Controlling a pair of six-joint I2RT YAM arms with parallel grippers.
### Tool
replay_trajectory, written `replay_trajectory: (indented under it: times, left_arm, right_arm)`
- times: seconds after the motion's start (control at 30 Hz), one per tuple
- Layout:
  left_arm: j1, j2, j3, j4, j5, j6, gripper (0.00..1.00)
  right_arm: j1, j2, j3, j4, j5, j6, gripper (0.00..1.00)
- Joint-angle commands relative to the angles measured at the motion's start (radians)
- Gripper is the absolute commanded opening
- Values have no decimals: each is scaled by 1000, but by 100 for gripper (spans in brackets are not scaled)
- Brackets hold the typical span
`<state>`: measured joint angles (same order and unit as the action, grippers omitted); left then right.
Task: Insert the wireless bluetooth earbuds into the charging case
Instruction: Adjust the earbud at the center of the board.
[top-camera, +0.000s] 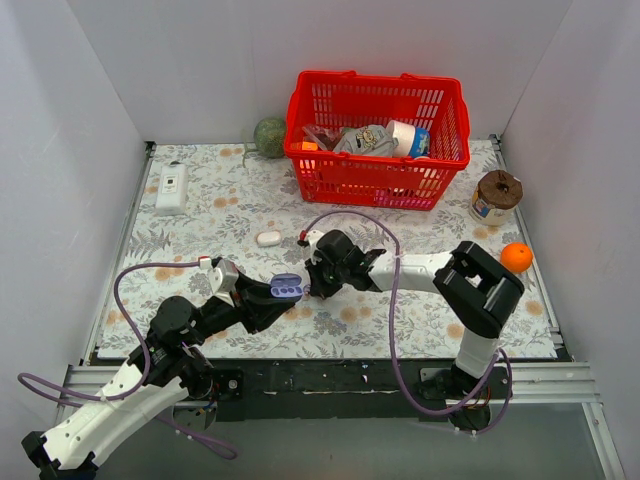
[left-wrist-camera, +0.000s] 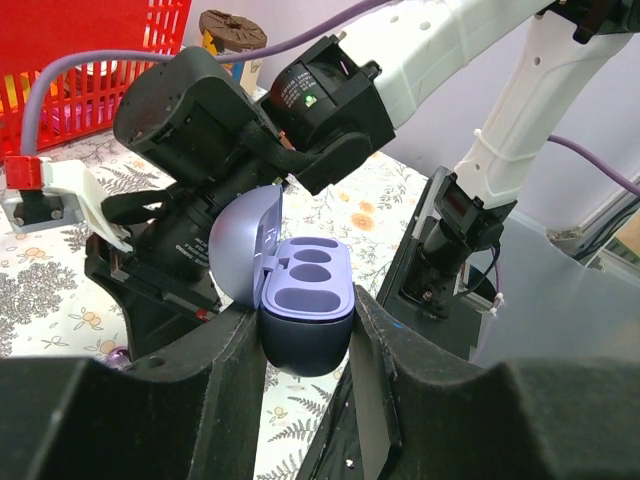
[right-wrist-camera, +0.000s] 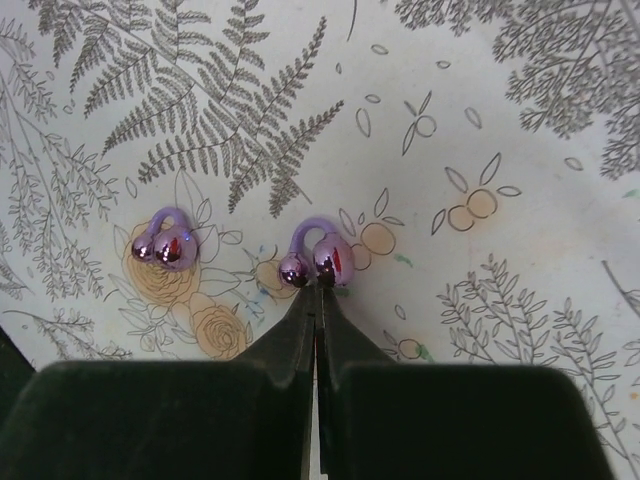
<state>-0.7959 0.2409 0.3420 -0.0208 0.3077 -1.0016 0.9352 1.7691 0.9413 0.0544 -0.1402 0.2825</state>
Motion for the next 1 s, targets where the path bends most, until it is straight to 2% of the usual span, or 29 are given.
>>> replay_trajectory:
  times: [0.0,0.17,0.47,0.6,0.67,0.77,0.8,0.83,0.97]
  left_arm:
    - [-3,9,37,-1,13,11,0]
    - [-3,12,34,-1,16,12,0]
    - [-3,24,32,9,25,12,0]
    - [-3,18,32,10,22,11,0]
    - [-3,14,31,10,21,9,0]
    - [-3,3,29,12,14,8,0]
    - [-3,1,29,12,14,9,0]
    - [-3,-2,29,12,14,9,0]
    - [-3,-8,31,9,14,8,0]
  right_arm:
    - [-12,26,65,-53,57,-80,1]
    - [-18,49,108,-97,91,-163,1]
    - [-35,69,137,-91,94,-198,2]
    - [-41,-8,102,-64,119,-177,24]
    - [-41,-34,88,-64,122,-164,26]
    - [-41,-57,79,-22,83,-138,20]
    - [-41,-54,86,-46,80,-131,8]
    - [-41,-54,90,-45,70,-120,2]
    - [-26,-106,34,38,-1,-74,1]
